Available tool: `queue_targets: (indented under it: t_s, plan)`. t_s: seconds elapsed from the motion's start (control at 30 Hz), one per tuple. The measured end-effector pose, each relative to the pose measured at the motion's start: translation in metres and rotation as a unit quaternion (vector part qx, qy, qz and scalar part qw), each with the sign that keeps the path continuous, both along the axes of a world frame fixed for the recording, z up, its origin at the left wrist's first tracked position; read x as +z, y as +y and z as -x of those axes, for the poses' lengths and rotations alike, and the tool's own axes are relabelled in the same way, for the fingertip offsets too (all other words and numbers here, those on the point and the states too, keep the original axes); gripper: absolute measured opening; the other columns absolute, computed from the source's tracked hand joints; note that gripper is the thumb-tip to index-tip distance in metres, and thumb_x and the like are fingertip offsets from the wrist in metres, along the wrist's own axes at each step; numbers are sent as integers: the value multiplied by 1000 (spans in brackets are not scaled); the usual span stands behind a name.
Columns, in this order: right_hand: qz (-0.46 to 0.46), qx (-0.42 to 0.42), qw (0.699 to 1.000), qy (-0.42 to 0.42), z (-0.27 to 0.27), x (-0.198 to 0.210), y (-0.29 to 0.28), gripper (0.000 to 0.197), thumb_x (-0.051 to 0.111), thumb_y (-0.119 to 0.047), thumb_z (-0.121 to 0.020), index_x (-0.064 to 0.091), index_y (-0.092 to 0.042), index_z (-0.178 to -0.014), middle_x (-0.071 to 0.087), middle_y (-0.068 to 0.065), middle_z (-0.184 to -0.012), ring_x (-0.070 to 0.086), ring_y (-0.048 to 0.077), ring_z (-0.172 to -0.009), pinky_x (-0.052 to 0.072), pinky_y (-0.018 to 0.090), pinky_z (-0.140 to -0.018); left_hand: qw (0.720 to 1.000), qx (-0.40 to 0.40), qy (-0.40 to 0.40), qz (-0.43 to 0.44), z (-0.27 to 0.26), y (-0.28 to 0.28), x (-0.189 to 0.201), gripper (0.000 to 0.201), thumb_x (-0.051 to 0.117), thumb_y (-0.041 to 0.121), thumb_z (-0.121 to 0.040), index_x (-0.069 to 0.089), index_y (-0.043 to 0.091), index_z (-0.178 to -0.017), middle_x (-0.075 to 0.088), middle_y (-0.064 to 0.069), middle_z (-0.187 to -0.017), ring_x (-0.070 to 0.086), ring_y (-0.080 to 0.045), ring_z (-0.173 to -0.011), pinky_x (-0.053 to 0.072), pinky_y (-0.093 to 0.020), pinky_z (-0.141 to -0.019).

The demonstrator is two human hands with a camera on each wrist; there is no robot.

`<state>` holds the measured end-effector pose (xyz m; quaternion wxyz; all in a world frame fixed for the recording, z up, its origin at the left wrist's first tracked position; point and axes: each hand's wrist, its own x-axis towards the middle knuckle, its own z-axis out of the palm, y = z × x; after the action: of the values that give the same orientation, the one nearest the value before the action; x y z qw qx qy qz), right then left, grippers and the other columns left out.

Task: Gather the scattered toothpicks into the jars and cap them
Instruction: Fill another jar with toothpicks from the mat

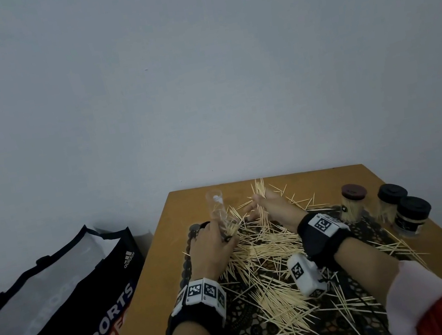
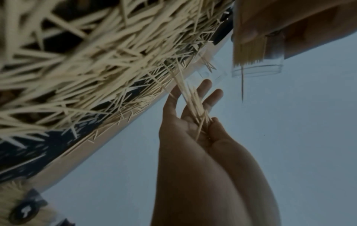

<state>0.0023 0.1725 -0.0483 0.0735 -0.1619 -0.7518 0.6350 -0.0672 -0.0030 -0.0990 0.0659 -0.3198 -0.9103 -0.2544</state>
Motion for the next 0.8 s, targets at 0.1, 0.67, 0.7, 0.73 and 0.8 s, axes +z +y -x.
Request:
queue_targets:
  t_s: [0.1,0.67,0.7,0.73,0.8]
  plan:
    - [12,-15,1000,4,0,-3,-2,51,31,-32,-106,24,1,-145,74,-3,-92,68,2,-91,30,39,-103,1000,-8,-2,1,1,0,-1,43,58,54,-90,50,22,-118,62,5,-109,58,-17,-98,47,-39,-85]
    - [28,-14,991,128,-4,11,-29,31,31,-33,-106,48,-15,-124,71,-2,-106,58,18,-116,37,50,-105,993,-108,-44,-23,-2,6,-3,51,61,55,-88,48,24,-126,60,7,-112,57,-12,-98,48,-31,-82]
    - [10,-9,993,115,-5,9,-34,37,31,-36,-105,56,-13,-121,66,-6,-115,50,17,-124,31,51,-110,992,-113,-42,-31,-2,7,-3,50,61,55,-88,48,24,-124,60,8,-110,57,-10,-95,47,-28,-79]
    - [-5,-7,995,103,-5,7,-38,44,32,-39,-105,64,-11,-115,56,-7,-129,40,17,-131,26,51,-114,992,-117,-36,-41,-3,7,-3,46,61,55,-88,49,25,-121,60,9,-105,56,-8,-89,45,-25,-74]
    - [-27,7,996,80,-5,3,-43,48,33,-43,-103,72,-16,-107,35,-8,-146,26,15,-140,18,49,-118,991,-116,-21,-61,-4,7,-3,38,60,54,-89,47,26,-112,55,12,-91,51,-3,-77,36,-21,-63]
